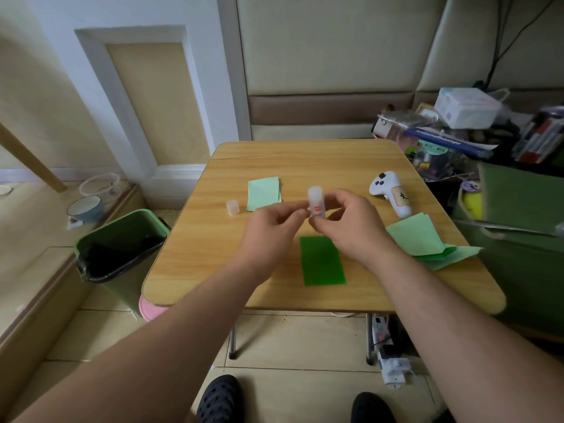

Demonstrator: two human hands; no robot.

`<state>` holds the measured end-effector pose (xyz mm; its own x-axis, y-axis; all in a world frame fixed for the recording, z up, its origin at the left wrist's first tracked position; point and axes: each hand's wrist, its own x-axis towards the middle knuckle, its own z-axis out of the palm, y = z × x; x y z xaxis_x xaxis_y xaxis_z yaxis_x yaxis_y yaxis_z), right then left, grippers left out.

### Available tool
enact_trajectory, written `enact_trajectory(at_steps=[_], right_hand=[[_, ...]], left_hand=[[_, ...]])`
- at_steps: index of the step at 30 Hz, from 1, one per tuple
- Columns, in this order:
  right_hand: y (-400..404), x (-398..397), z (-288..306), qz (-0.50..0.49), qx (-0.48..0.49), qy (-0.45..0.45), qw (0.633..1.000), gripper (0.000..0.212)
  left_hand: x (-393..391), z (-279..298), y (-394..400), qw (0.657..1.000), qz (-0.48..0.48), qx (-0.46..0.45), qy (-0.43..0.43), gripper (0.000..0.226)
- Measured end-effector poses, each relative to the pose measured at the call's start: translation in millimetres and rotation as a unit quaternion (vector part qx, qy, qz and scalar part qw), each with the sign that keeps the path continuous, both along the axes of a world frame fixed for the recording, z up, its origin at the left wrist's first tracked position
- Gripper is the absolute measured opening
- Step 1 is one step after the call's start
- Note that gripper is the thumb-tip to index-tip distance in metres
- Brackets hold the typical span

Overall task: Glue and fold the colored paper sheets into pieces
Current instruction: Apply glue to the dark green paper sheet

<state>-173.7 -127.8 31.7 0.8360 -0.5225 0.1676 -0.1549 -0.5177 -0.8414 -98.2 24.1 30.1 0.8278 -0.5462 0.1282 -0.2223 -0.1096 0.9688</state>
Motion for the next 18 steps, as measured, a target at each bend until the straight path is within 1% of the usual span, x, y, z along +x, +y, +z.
enact_trajectory(at_steps=[2,3,5,7,8,9,12,15,16,18], right_hand=[[-7.4,1.4,-0.4,-0.053,-0.043,-0.006,0.998,0.023],[-12.8,1.8,-1.2,-0.075,-0.055,-0.005,0.996,0.022],[-25.9,2.8,-5.2,-0.109,-0.084,0.012,0.99,0.02],[-36.7,4.3,-11.3,-0.134,-0.102,0.035,0.985,0.018],[-40.5,5.0,-14.5,-0.142,-0.102,0.042,0.984,0.016],[-43.1,5.5,-17.7,-0.147,-0.099,0.046,0.983,0.014],[-46.6,6.0,-22.6,-0.149,-0.096,0.054,0.983,0.01],[-47.2,5.7,-22.5,-0.146,-0.105,0.056,0.982,0.014],[-47.5,5.5,-22.8,-0.142,-0.106,0.058,0.983,0.019],[-47.7,3.6,-20.6,-0.131,-0.108,0.062,0.983,0.038]], left_hand=[[-0.8,-1.0,-3.6,1.0,-0.012,0.015,-0.006,0.027],[-0.2,-2.8,-5.0,0.999,-0.01,0.035,-0.025,0.029],[-0.4,-6.0,-6.4,0.988,-0.001,0.111,-0.108,0.03],[0.0,-9.0,-7.1,0.959,0.005,0.189,-0.213,0.029],[2.0,-12.2,-7.8,0.946,0.005,0.21,-0.249,0.027],[4.5,-16.0,-8.5,0.937,0.005,0.226,-0.267,0.026],[10.9,-22.7,-10.3,0.926,0.016,0.26,-0.272,0.021],[14.8,-25.9,-12.0,0.924,0.024,0.266,-0.274,0.017],[14.9,-25.8,-12.2,0.922,0.023,0.273,-0.274,0.018],[15.7,-26.7,-12.3,0.918,0.021,0.284,-0.277,0.021]])
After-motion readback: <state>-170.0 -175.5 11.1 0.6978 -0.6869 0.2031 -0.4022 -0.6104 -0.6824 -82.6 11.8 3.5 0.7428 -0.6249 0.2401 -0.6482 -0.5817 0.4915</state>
